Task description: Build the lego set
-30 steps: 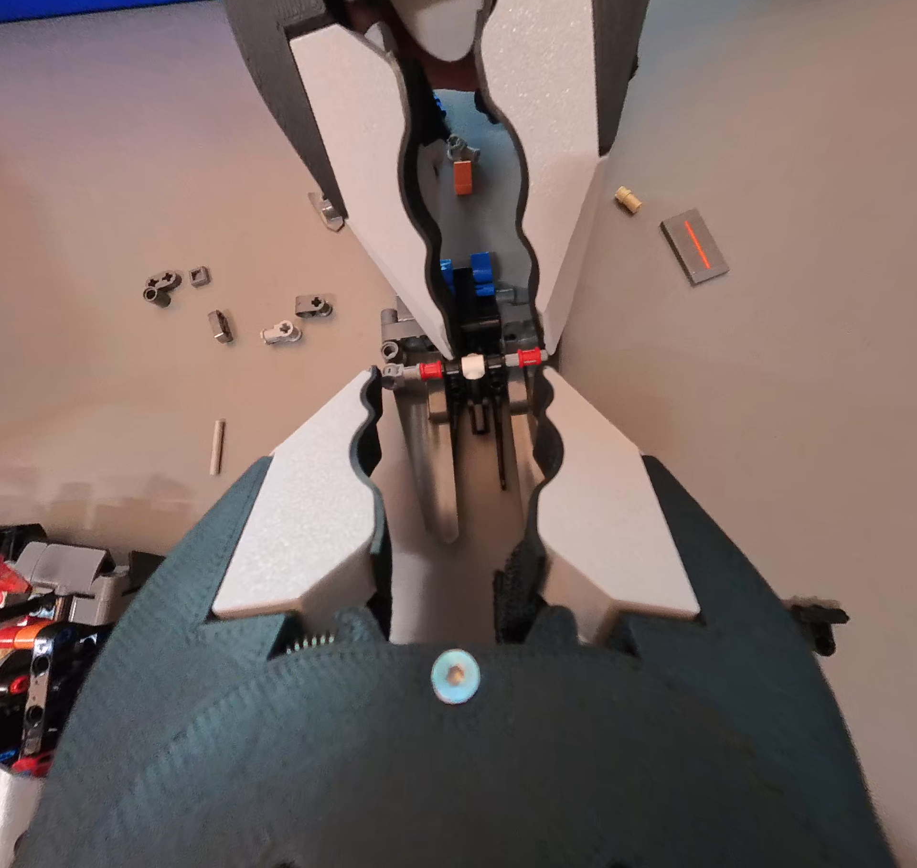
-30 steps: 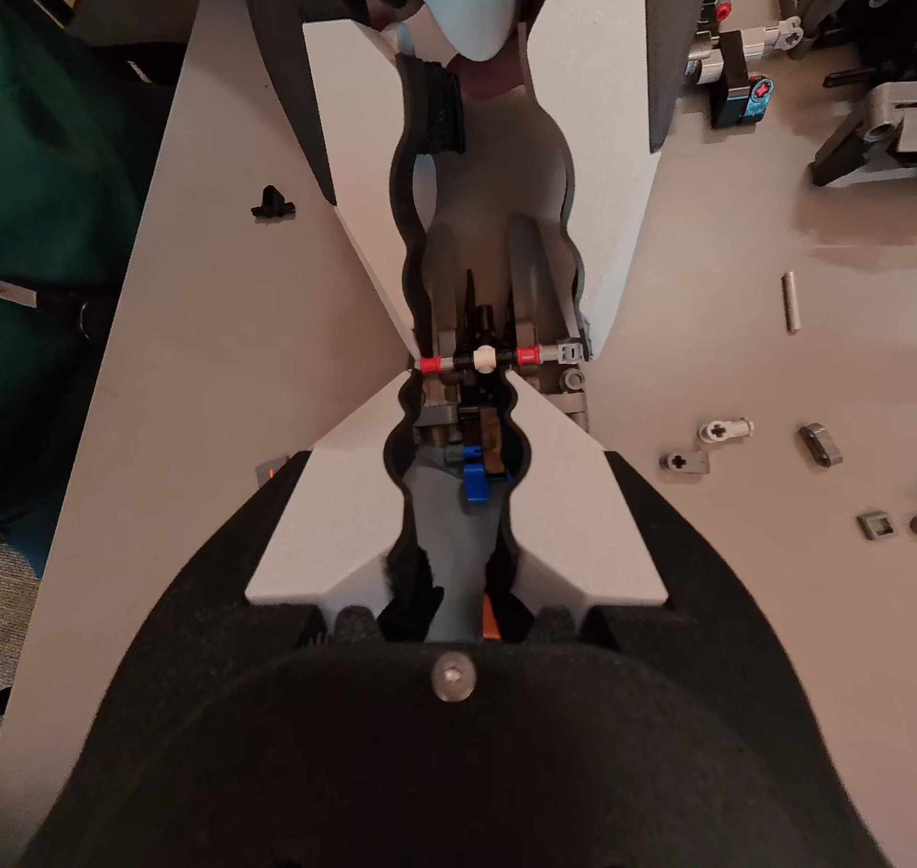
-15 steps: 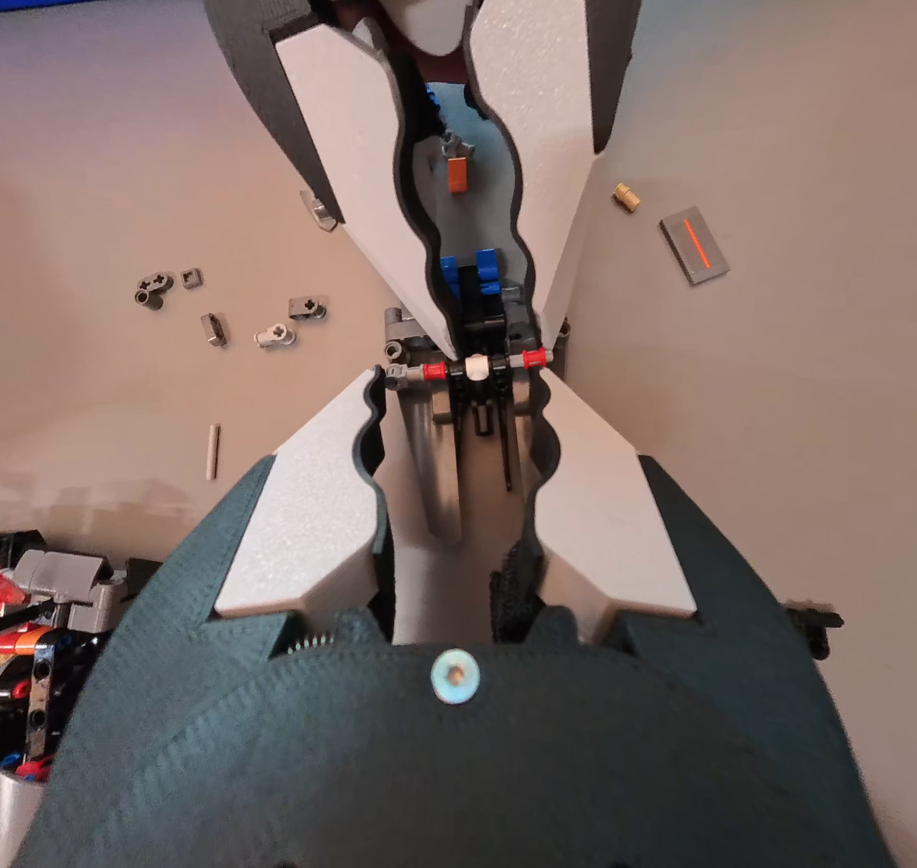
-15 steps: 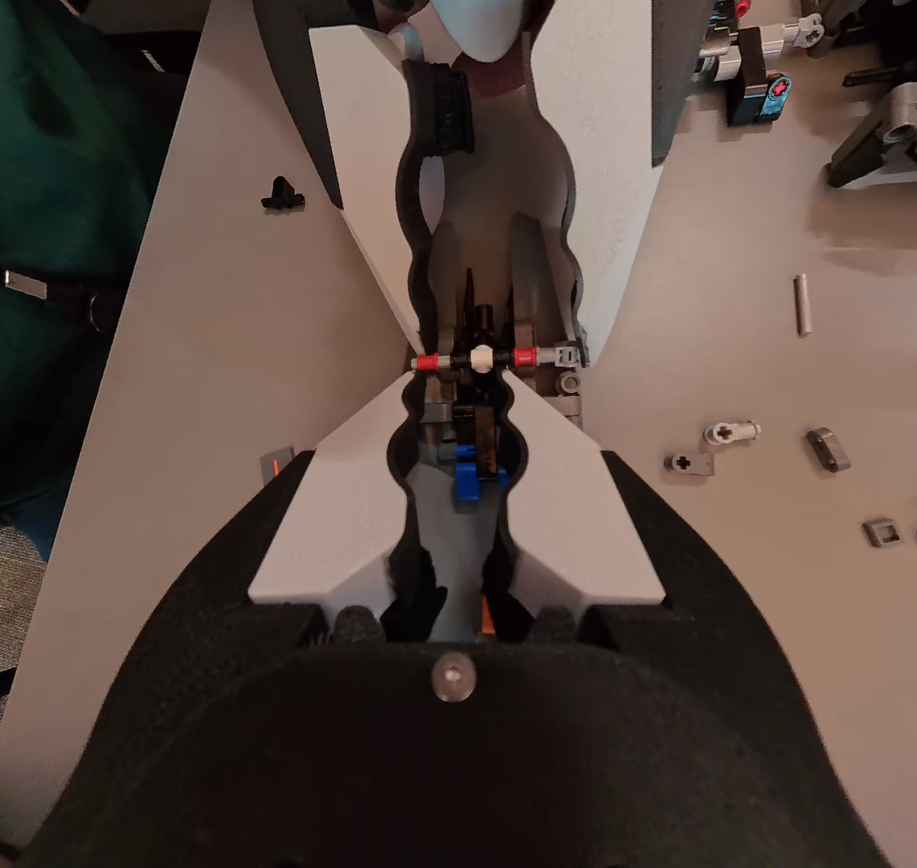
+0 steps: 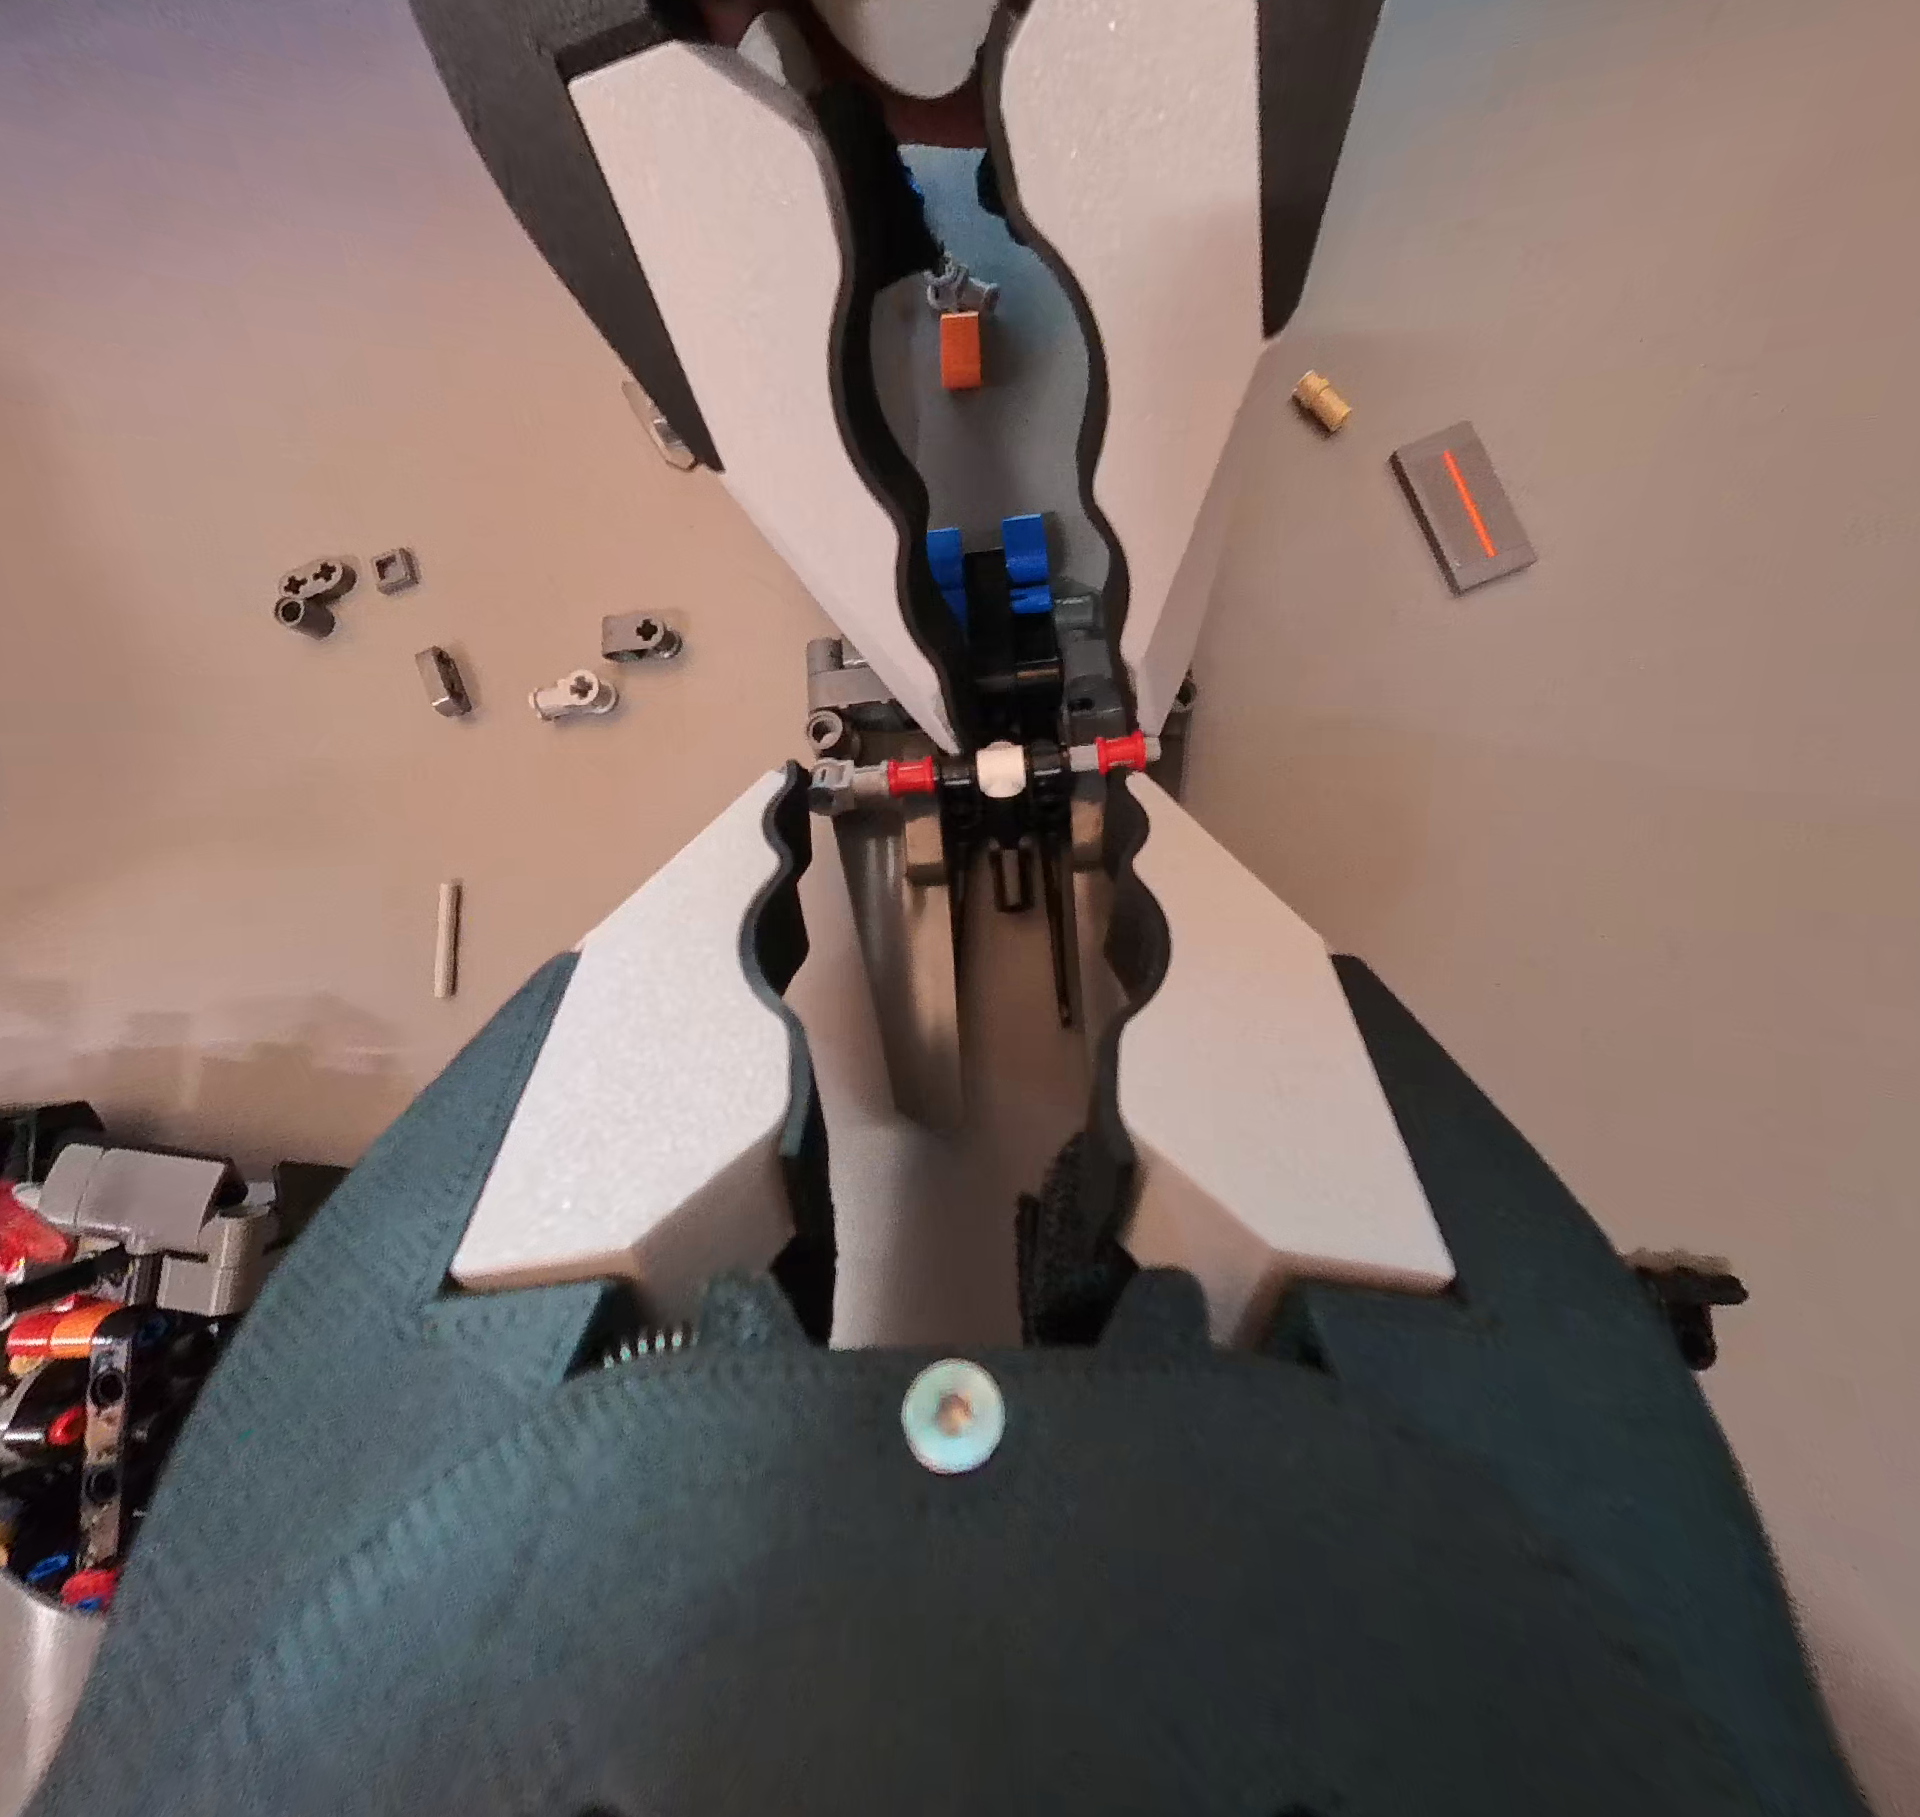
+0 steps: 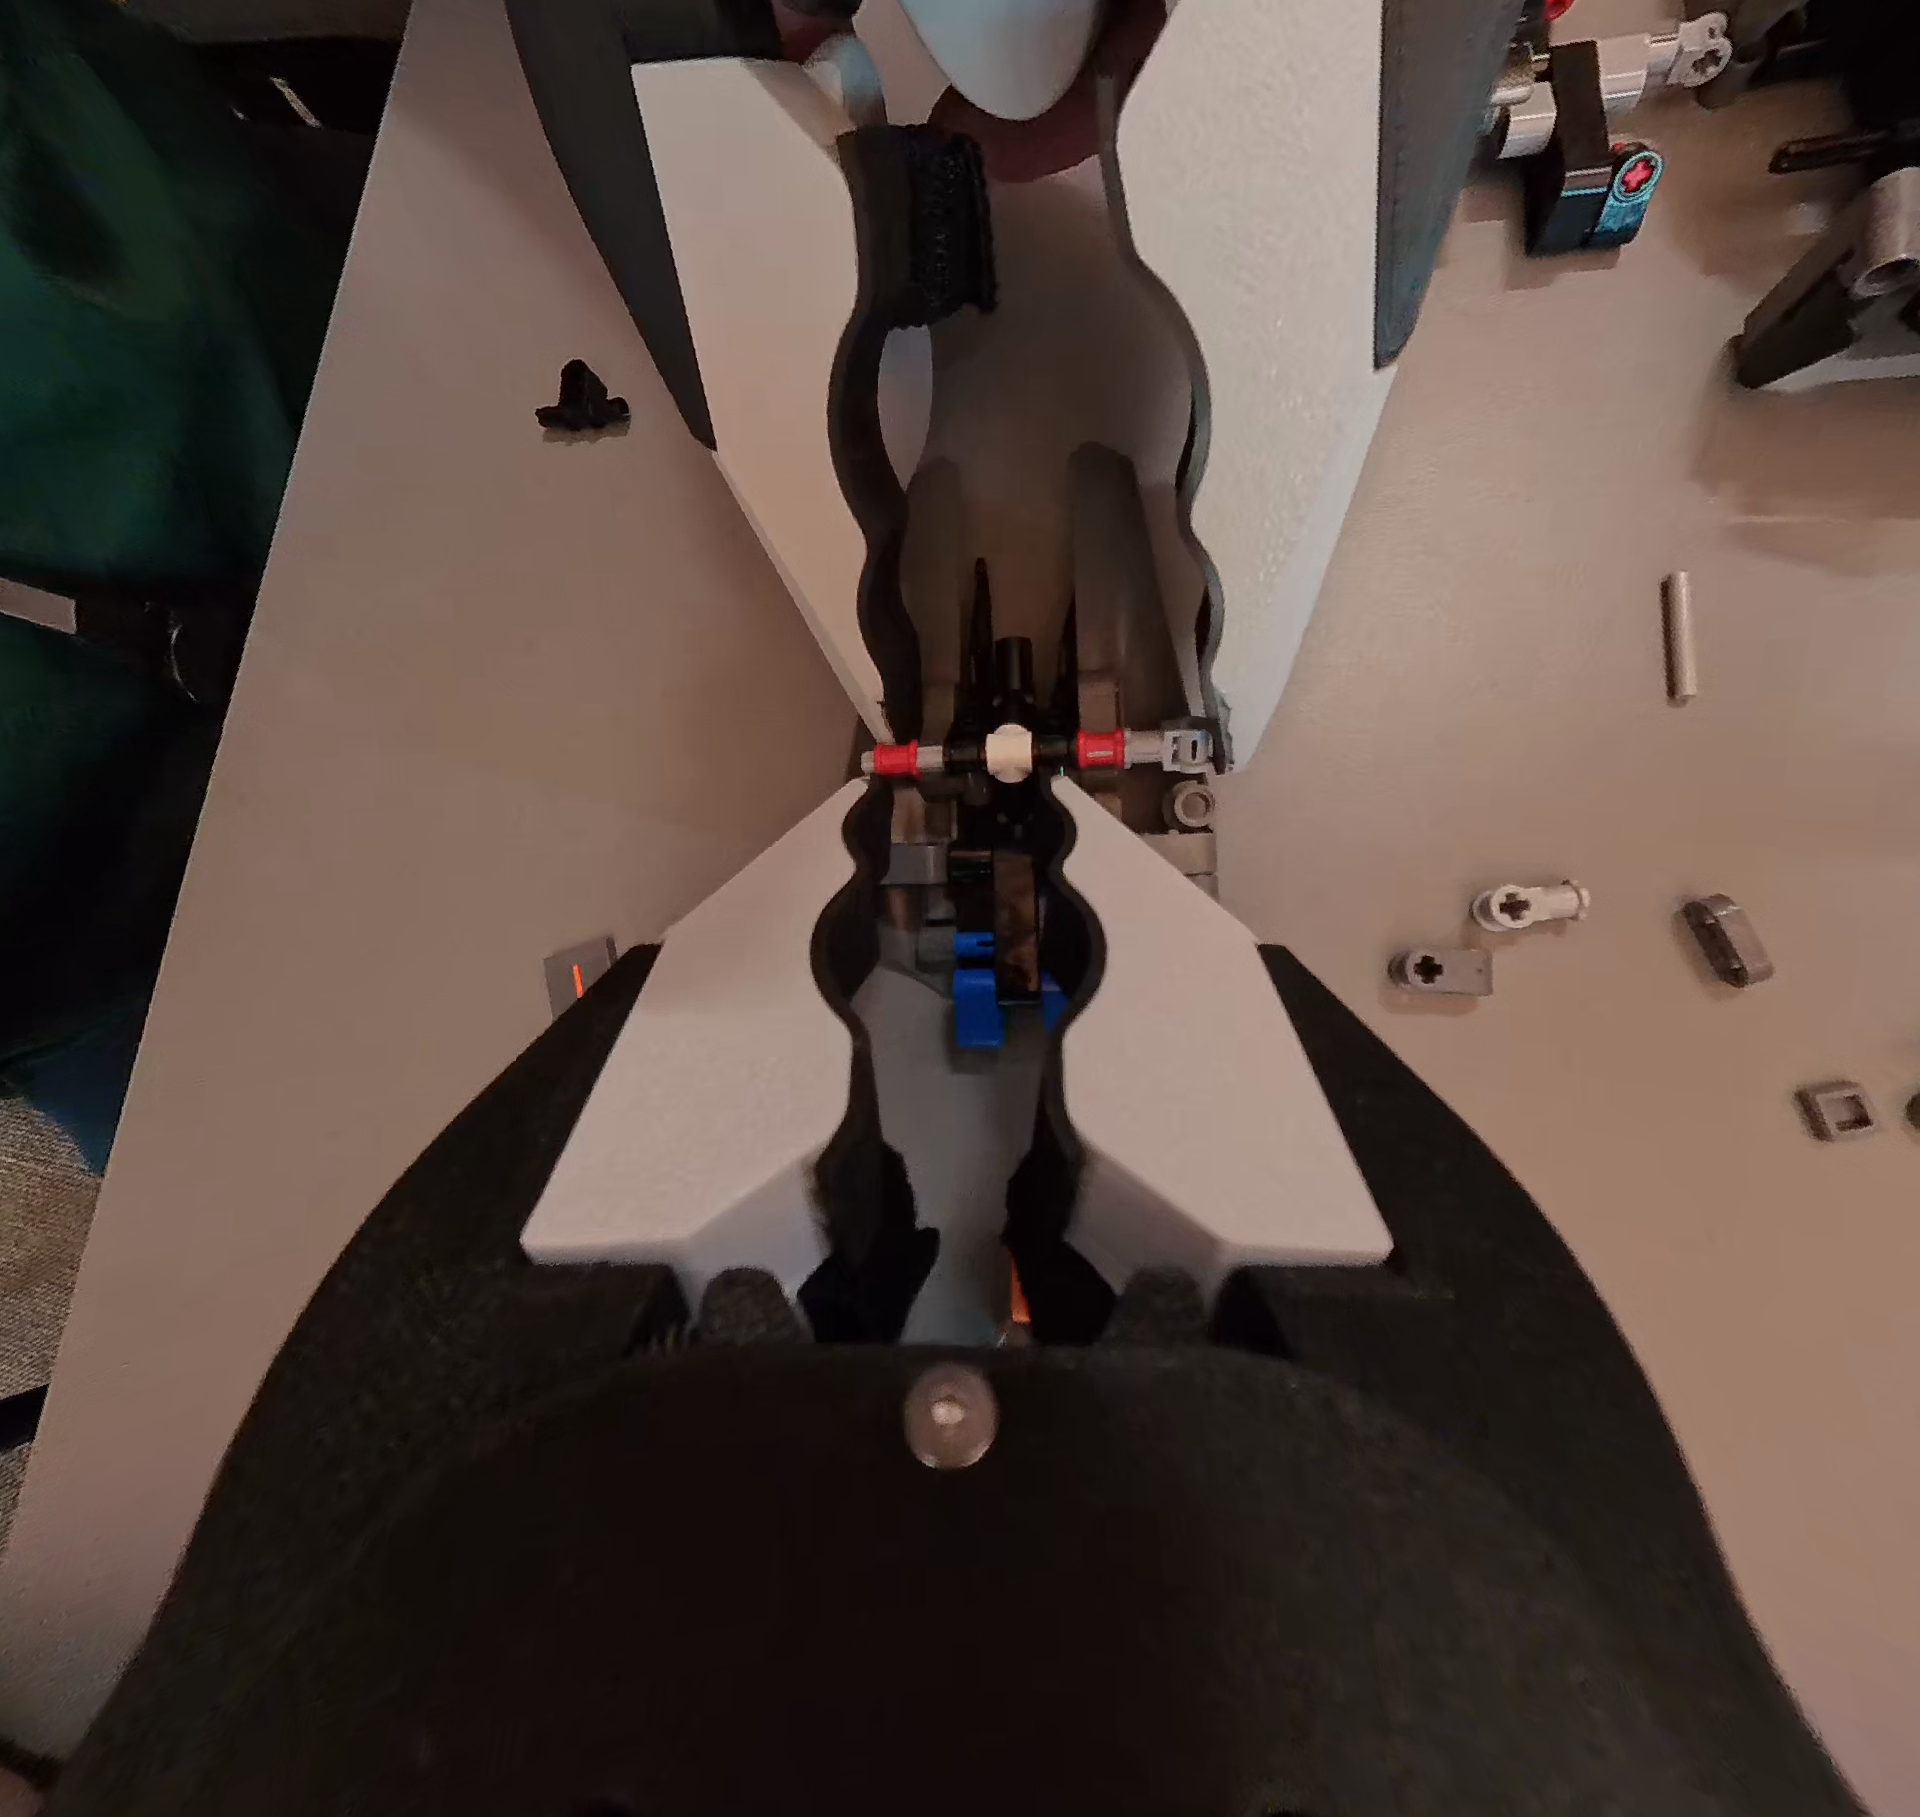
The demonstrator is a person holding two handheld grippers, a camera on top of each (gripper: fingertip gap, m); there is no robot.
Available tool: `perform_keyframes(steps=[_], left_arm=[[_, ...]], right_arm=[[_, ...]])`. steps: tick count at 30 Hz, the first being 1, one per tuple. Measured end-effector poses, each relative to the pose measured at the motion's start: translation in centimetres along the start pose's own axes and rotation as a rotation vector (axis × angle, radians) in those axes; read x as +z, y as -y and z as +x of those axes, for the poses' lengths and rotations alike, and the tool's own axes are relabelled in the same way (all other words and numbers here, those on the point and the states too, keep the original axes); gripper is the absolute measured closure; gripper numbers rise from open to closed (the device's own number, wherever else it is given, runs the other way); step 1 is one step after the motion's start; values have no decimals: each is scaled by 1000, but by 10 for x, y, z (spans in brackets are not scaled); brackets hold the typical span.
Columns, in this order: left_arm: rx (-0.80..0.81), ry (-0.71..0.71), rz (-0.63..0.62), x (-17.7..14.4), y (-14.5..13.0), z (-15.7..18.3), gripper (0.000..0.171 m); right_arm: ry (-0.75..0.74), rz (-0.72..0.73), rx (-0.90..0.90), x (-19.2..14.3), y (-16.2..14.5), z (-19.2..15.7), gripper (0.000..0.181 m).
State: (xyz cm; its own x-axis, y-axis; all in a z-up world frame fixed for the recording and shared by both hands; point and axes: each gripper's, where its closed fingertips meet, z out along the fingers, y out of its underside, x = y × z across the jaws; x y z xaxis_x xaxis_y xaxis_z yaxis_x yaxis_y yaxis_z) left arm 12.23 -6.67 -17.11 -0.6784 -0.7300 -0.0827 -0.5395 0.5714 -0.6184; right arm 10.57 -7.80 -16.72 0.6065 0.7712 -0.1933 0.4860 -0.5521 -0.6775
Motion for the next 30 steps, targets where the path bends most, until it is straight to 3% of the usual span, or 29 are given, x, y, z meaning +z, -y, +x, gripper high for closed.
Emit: perform_keyframes(steps=[8,16,18,23,26,30], left_arm=[[-11,-32,-3,0,1,1,116],[-4,-40,-66,1,0,2,117],[-16,-76,-63,2,3,8,117],[-1,-52,-86,3,3,6,117],[-19,-57,-75,3,3,6,116],[-11,-72,-72,3,4,9,116]], right_arm=[[49,29,38,-2,0,-1,157],[46,-43,56,-1,0,-2,157],[24,-68,48,-1,-2,2,178],[19,-51,69,-3,-4,2,177],[64,-35,70,-4,-4,-5,161],[70,-4,78,-4,-4,-4,169]])
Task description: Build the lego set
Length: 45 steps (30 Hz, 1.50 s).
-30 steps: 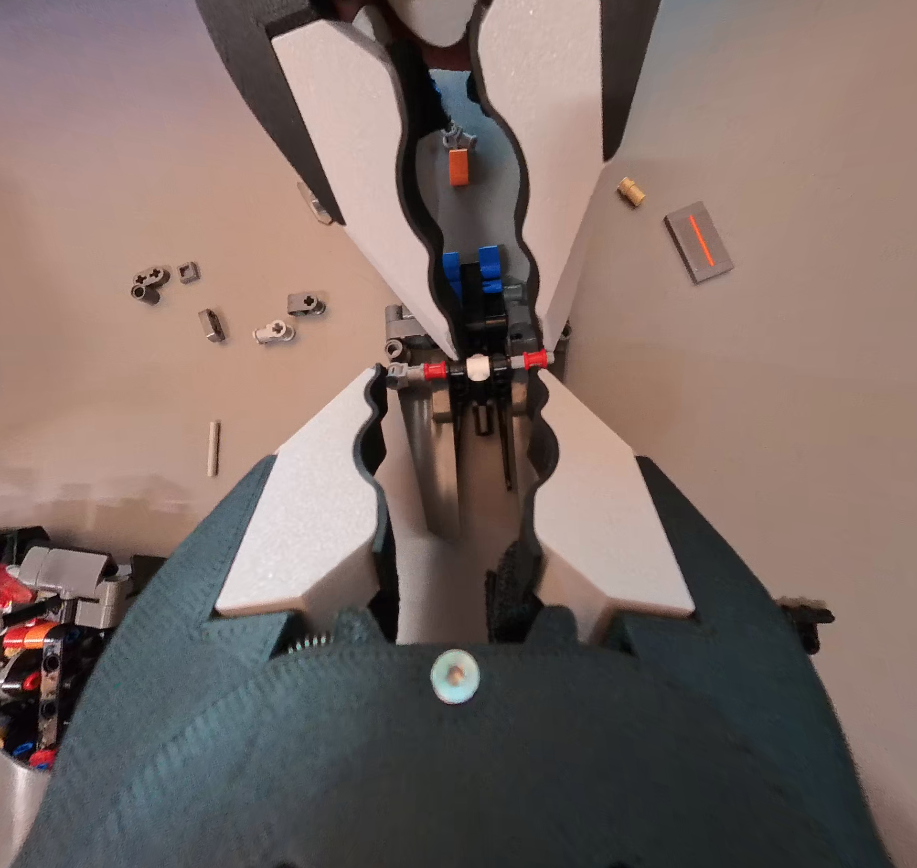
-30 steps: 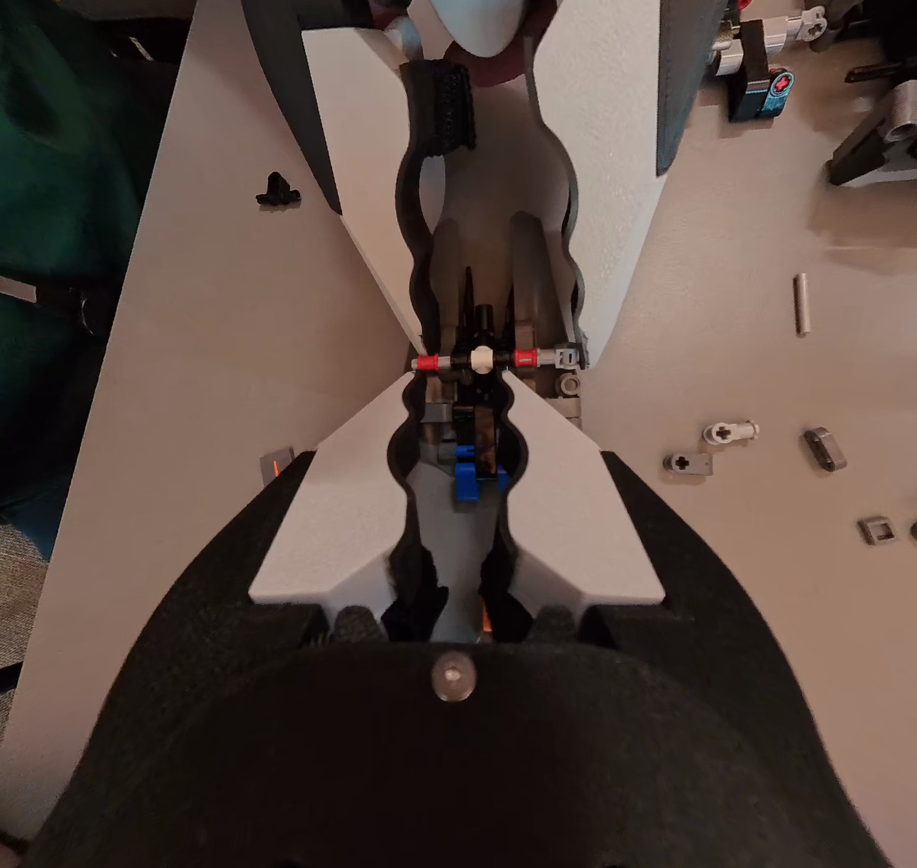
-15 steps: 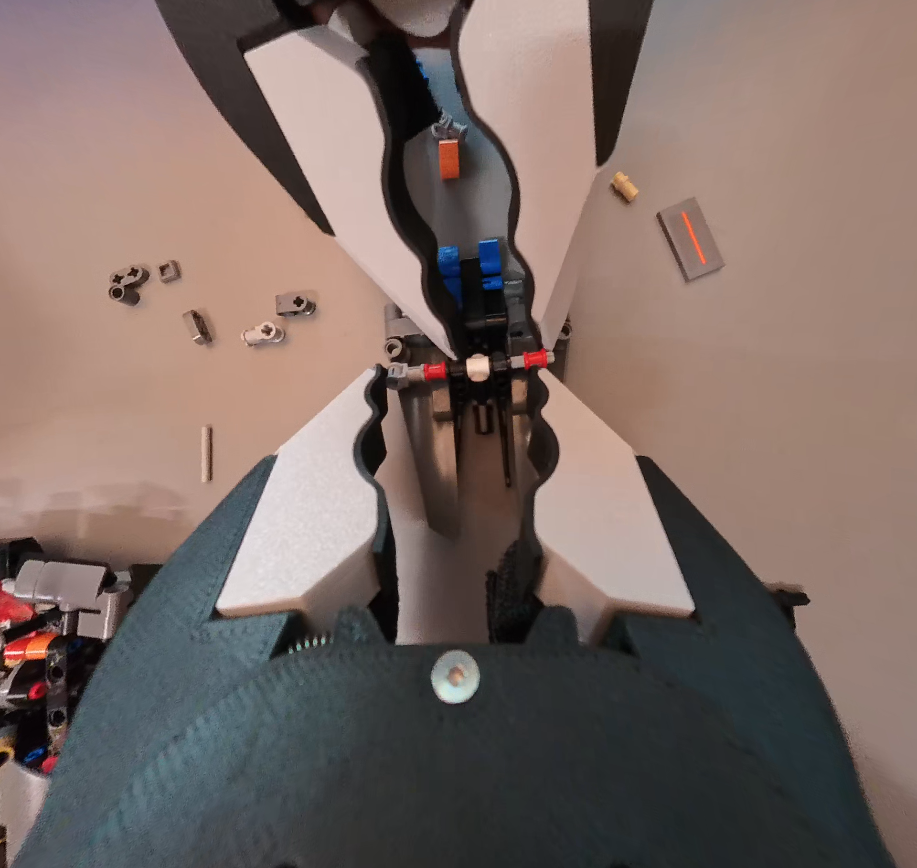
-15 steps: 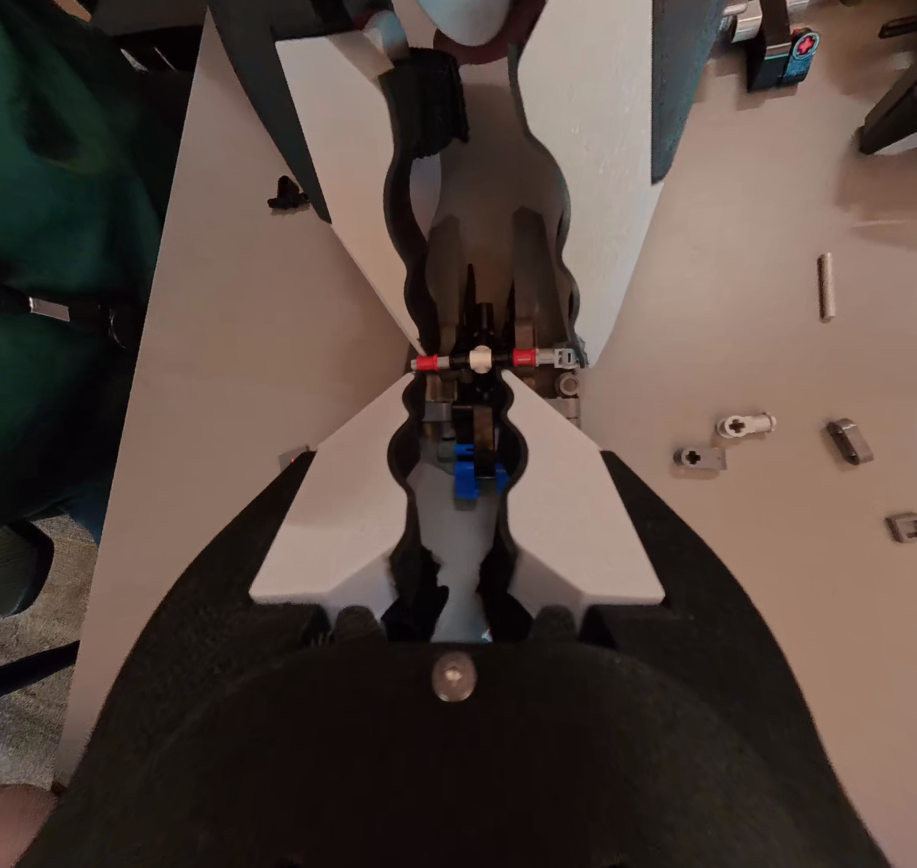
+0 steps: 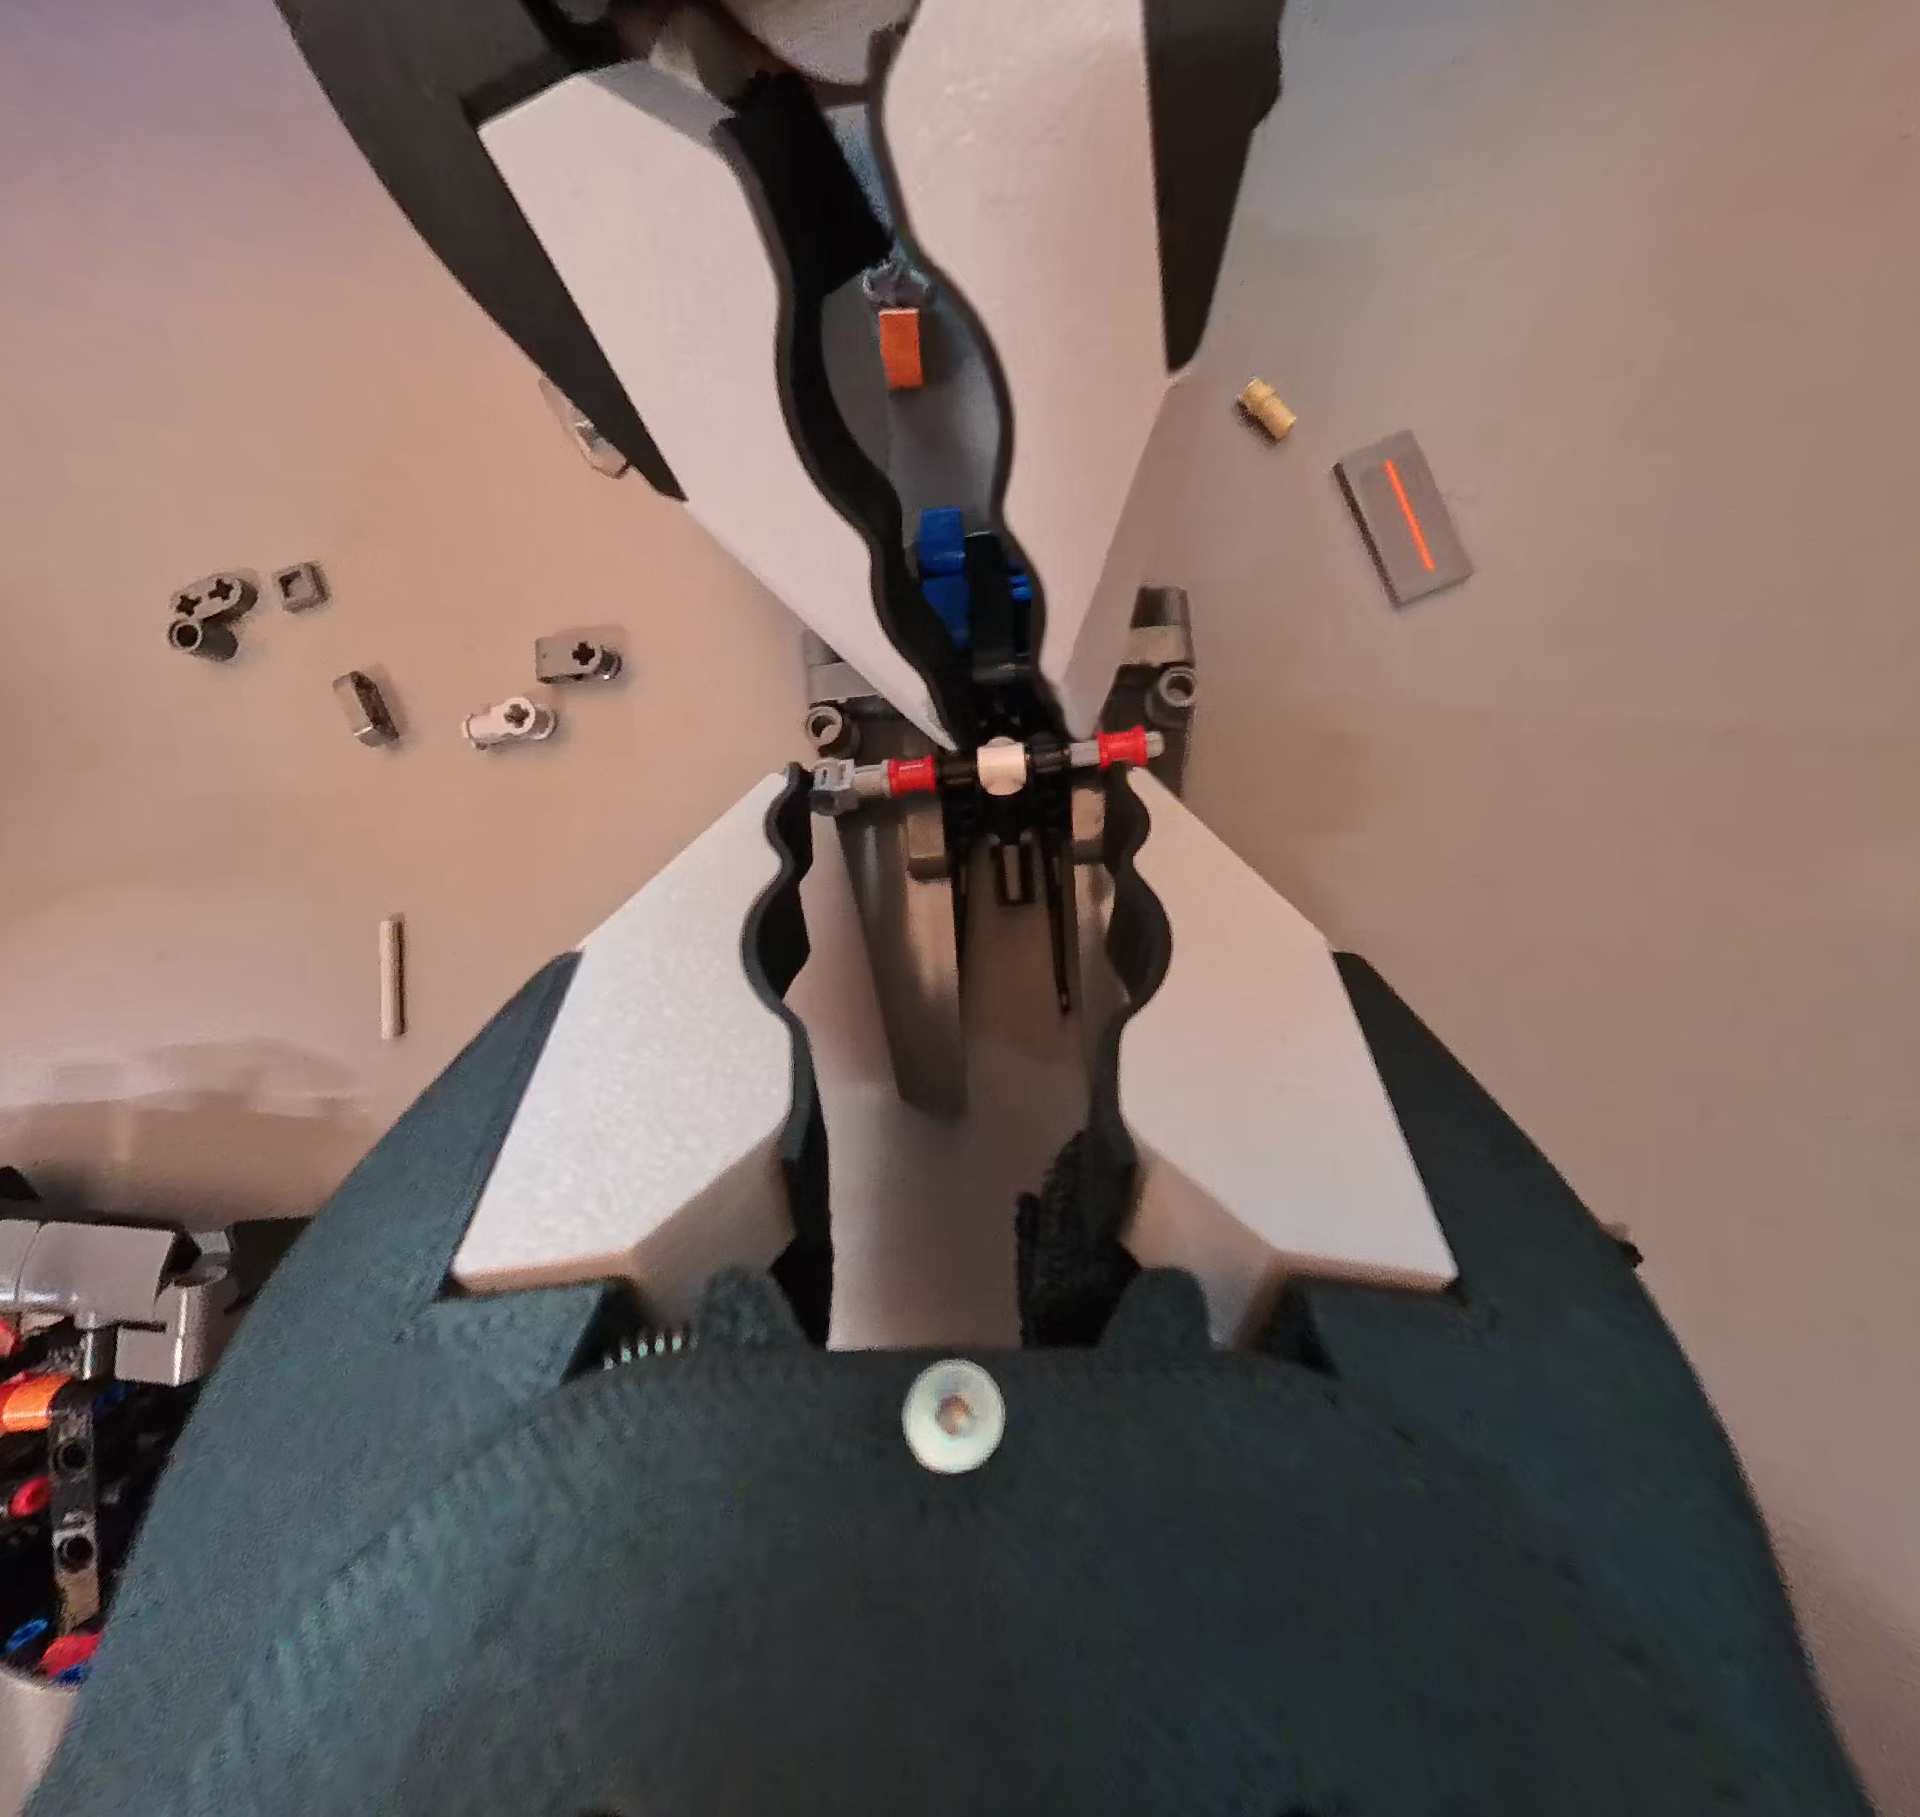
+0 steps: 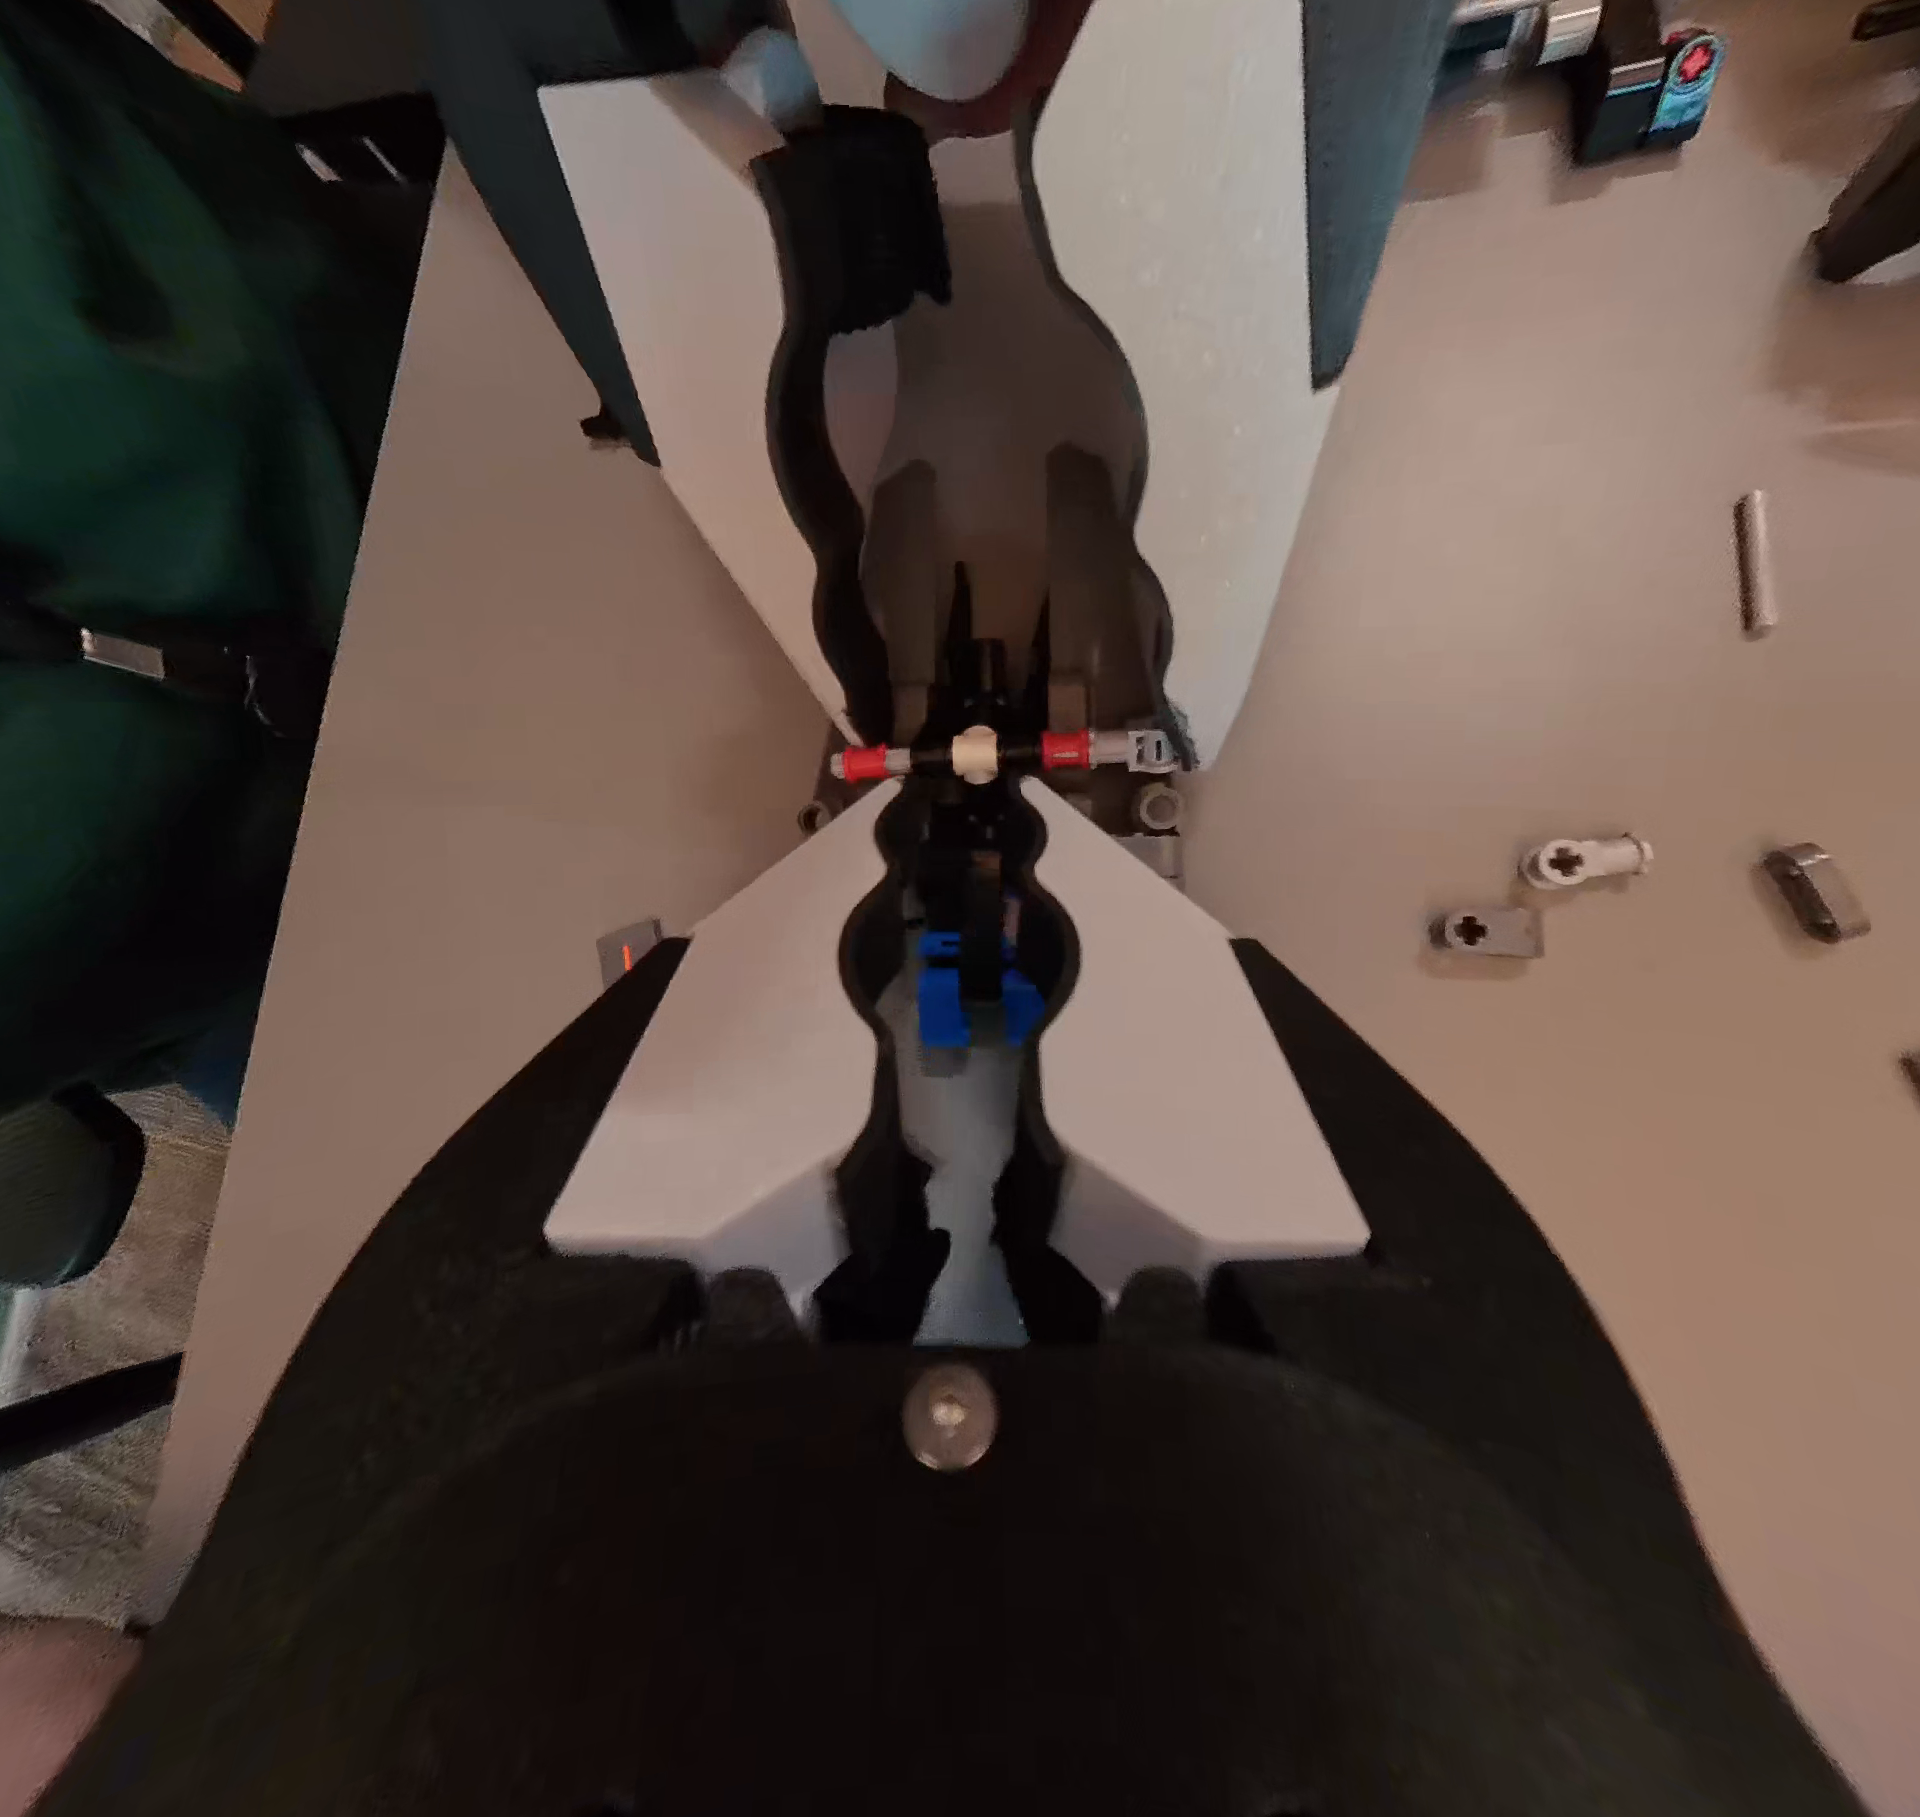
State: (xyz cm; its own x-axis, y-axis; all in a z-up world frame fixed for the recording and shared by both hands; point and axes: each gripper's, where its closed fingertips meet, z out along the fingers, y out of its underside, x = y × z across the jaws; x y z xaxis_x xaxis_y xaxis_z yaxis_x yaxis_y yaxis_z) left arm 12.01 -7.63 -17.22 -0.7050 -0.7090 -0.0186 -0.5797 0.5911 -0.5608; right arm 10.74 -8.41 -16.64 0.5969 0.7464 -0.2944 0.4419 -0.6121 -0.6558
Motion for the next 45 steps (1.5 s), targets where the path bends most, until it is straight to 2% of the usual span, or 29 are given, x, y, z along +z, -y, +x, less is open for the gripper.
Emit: perform_keyframes(steps=[10,13,34,36,41,45], left_arm=[[4,-24,-12,1,1,2,116],[5,-24,-13,1,2,1,116],[13,-22,-63,2,1,3,118],[11,-42,-57,3,2,6,117],[43,-35,-80,2,1,5,117],[26,-28,-63,2,2,4,117]], right_arm=[[7,-14,17,-1,-2,-3,168],[23,-10,9,-2,-3,-6,160],[-30,-37,76,0,-2,-3,166],[-53,-42,69,1,-3,-1,179],[-64,-34,49,1,-3,-1,177],[-20,8,55,-3,-4,-4,167]])
